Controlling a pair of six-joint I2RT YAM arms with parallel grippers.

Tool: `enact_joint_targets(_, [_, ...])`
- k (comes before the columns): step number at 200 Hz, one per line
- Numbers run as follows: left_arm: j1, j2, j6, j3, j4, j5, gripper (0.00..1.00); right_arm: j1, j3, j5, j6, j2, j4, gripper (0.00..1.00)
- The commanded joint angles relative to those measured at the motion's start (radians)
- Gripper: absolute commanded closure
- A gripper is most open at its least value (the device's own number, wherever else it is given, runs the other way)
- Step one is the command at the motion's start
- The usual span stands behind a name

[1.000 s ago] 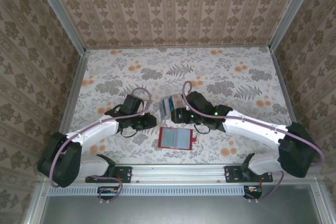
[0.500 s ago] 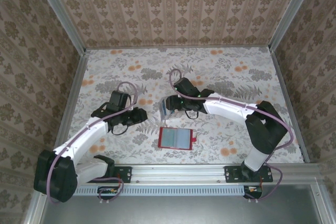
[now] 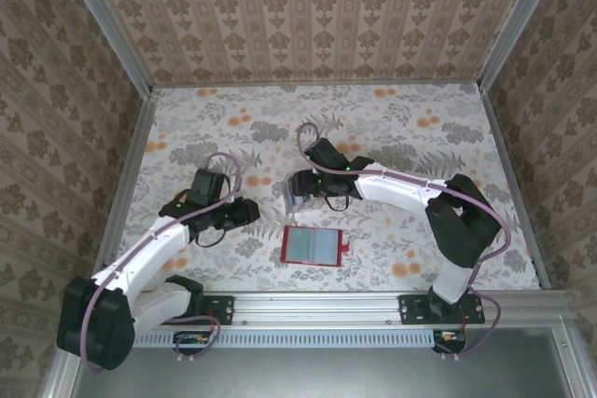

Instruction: Put the credit cards into the card holder

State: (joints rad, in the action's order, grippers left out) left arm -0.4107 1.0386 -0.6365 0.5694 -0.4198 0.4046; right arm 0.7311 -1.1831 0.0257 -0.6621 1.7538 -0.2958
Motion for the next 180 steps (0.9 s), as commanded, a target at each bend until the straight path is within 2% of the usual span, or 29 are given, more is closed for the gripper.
enact_joint_targets(1, [0.007, -0.017, -0.022, -0.009, -0.007, 0.013, 0.69, 0.005, -0.035, -0.042, -0.019, 0.027, -0.034, 0.34])
enact_joint_targets(28, [0.007, -0.031, -0.027, 0.003, -0.024, 0.015, 0.69, 0.008, -0.038, 0.010, -0.026, 0.060, -0.005, 0.34])
enact_joint_targets(54, [0.007, -0.038, -0.015, 0.018, -0.062, -0.015, 0.68, 0.007, -0.041, 0.161, -0.050, 0.066, 0.074, 0.34])
enact_joint_targets(102, [0.007, 0.005, -0.012, 0.011, -0.035, 0.008, 0.68, -0.031, 0.023, 0.338, -0.140, 0.030, 0.261, 0.38])
enact_joint_targets(148, [0.006, 0.015, -0.048, -0.017, 0.029, 0.050, 0.68, -0.040, 0.063, 0.388, -0.186, 0.046, 0.333, 0.56])
enact_joint_targets(180, [0.006, -0.009, -0.059, -0.033, 0.029, 0.045, 0.68, -0.039, 0.076, 0.356, -0.182, 0.032, 0.312, 0.70])
